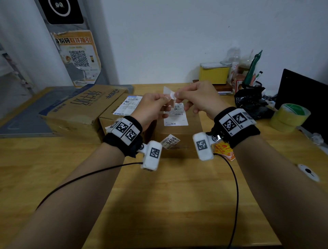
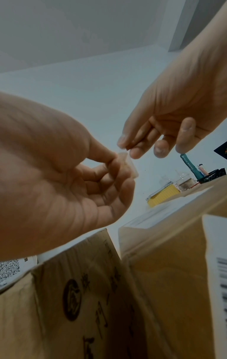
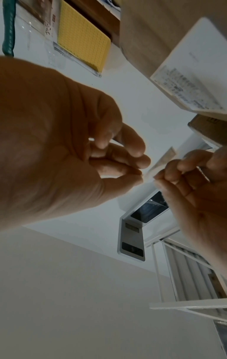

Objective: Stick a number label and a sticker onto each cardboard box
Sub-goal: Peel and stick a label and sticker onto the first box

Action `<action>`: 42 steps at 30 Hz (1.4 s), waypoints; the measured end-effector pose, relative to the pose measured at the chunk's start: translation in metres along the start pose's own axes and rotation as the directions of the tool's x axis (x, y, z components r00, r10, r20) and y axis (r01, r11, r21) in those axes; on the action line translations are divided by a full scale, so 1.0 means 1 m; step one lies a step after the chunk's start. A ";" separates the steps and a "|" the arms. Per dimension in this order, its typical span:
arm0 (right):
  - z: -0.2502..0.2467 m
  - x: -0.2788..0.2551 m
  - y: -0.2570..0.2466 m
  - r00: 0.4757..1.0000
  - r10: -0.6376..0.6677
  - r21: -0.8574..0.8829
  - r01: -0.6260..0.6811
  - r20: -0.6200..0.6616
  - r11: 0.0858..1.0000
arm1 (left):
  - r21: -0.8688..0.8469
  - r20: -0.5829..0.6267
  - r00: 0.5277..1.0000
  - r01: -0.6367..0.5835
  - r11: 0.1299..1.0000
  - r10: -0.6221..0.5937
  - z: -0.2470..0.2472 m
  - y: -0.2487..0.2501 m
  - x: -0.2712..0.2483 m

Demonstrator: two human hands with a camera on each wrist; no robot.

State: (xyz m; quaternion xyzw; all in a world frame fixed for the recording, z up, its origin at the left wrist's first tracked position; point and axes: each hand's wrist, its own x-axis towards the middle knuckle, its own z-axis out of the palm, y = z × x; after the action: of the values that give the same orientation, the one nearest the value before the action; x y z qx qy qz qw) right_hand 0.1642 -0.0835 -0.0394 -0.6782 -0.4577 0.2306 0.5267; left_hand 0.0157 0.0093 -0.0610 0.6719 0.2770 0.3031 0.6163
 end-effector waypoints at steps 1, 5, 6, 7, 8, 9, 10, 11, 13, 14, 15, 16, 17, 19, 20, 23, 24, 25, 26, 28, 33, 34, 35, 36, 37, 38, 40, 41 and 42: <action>-0.001 0.000 0.000 1.000 0.008 0.001 -0.008 -0.009 1.000 | -0.008 -0.010 1.000 0.011 1.000 -0.011 -0.001 0.000 0.001; -0.004 -0.001 -0.001 0.999 0.022 0.005 -0.022 -0.029 1.000 | -0.021 -0.021 0.999 0.028 0.999 -0.029 -0.003 -0.001 0.001; -0.005 0.000 -0.001 0.999 0.026 0.011 -0.026 -0.035 1.000 | -0.025 -0.025 0.999 0.032 0.999 -0.032 -0.003 -0.001 0.001; -0.006 0.000 -0.001 0.999 0.030 0.017 -0.030 -0.041 0.999 | -0.031 -0.027 0.999 0.036 0.999 -0.037 -0.003 -0.001 0.002; -0.006 0.001 0.000 0.998 0.034 0.022 -0.033 -0.050 0.999 | -0.035 -0.030 0.999 0.040 0.999 -0.041 -0.004 -0.001 0.002; -0.007 0.001 0.000 0.997 0.037 0.028 -0.036 -0.060 0.999 | -0.036 -0.033 0.998 0.043 0.998 -0.044 -0.004 -0.001 0.002; -0.008 0.001 0.001 0.997 0.041 0.036 -0.039 -0.071 0.999 | -0.035 -0.035 0.998 0.046 0.998 -0.047 -0.005 -0.002 0.003; -0.009 0.001 0.001 0.996 0.046 0.046 -0.042 -0.083 0.998 | -0.035 -0.038 0.998 0.048 0.998 -0.049 -0.005 -0.002 0.003; -0.010 0.001 0.001 0.993 0.052 0.066 -0.045 -0.102 0.997 | -0.038 -0.050 0.997 0.050 0.998 -0.052 -0.006 -0.002 0.003; -0.011 0.001 0.002 0.993 0.051 0.075 -0.043 -0.110 0.996 | -0.041 -0.060 0.997 0.052 0.998 -0.055 -0.007 -0.002 0.003; -0.011 0.001 0.002 0.992 0.047 0.088 -0.037 -0.116 0.995 | -0.047 -0.069 0.996 0.056 0.997 -0.059 -0.007 -0.002 0.003; -0.011 0.001 0.002 0.992 0.043 0.106 -0.030 -0.122 0.994 | -0.053 -0.076 0.995 0.059 0.997 -0.063 -0.008 -0.002 0.003; -0.012 0.001 0.001 0.991 0.040 0.128 -0.024 -0.128 0.992 | -0.058 -0.082 0.994 0.062 0.996 -0.066 -0.008 -0.001 0.003; -0.013 0.002 -0.001 0.989 0.043 0.169 -0.018 -0.141 0.985 | -0.069 -0.087 0.994 0.062 0.996 -0.068 -0.009 0.000 0.002; -0.013 0.002 -0.002 0.988 0.044 0.183 -0.017 -0.146 0.983 | -0.074 -0.089 0.994 0.063 0.995 -0.069 -0.009 0.001 0.002; -0.015 0.002 -0.004 0.986 0.041 0.209 -0.008 -0.158 0.978 | -0.089 -0.100 0.992 0.068 0.994 -0.077 -0.010 0.002 0.002; -0.016 0.002 -0.004 0.985 0.041 0.217 -0.004 -0.167 0.976 | -0.097 -0.109 0.991 0.072 0.993 -0.083 -0.011 0.003 0.002; -0.017 0.002 -0.004 0.983 0.043 0.227 -0.002 -0.178 0.974 | -0.104 -0.120 0.989 0.078 0.992 -0.090 -0.012 0.003 0.002; -0.018 0.002 -0.003 0.981 0.047 0.239 0.000 -0.190 0.971 | -0.110 -0.130 0.987 0.084 0.990 -0.098 -0.013 0.003 0.003; -0.019 0.002 -0.002 0.975 0.056 0.264 0.003 -0.216 0.965 | -0.119 -0.144 0.984 0.092 0.989 -0.109 -0.016 0.002 0.002; -0.023 -0.001 -0.004 0.954 0.084 0.311 0.010 -0.287 0.950 | -0.113 -0.150 0.981 0.105 0.988 -0.122 -0.016 0.002 0.002; -0.025 -0.002 -0.005 0.949 0.083 0.315 0.017 -0.304 0.949 | -0.111 -0.147 0.981 0.110 0.988 -0.126 -0.013 0.003 0.003; -0.027 -0.002 -0.006 0.944 0.081 0.316 0.026 -0.319 0.948 | -0.107 -0.144 0.981 0.114 0.988 -0.129 -0.009 0.004 0.005; -0.029 -0.003 -0.007 0.941 0.076 0.315 0.034 -0.331 0.948 | -0.100 -0.138 0.982 0.117 0.988 -0.130 -0.004 0.005 0.007; -0.032 -0.004 -0.008 0.938 0.069 0.310 0.043 -0.339 0.950 | -0.088 -0.124 0.984 0.120 0.989 -0.131 0.002 0.006 0.008; -0.034 -0.006 -0.009 0.938 0.060 0.302 0.049 -0.343 0.952 | -0.070 -0.101 0.986 0.125 0.990 -0.131 0.010 0.008 0.010; -0.040 -0.008 -0.011 0.940 0.040 0.280 0.060 -0.339 0.958 | -0.023 -0.028 0.990 0.136 0.990 -0.137 0.028 0.011 0.012; -0.042 -0.009 -0.012 0.941 0.029 0.271 0.067 -0.338 0.960 | 0.002 0.013 0.990 0.141 0.990 -0.141 0.037 0.013 0.012; -0.045 -0.009 -0.012 0.940 0.020 0.262 0.074 -0.340 0.962 | 0.029 0.055 0.988 0.145 0.989 -0.147 0.047 0.014 0.013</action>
State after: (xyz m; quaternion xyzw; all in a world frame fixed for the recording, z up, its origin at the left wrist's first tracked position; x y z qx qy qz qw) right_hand 0.1912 -0.1142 -0.0145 -0.6230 -0.3335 0.1635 0.6884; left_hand 0.0594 -0.0133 -0.0492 0.6659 0.3115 0.2343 0.6362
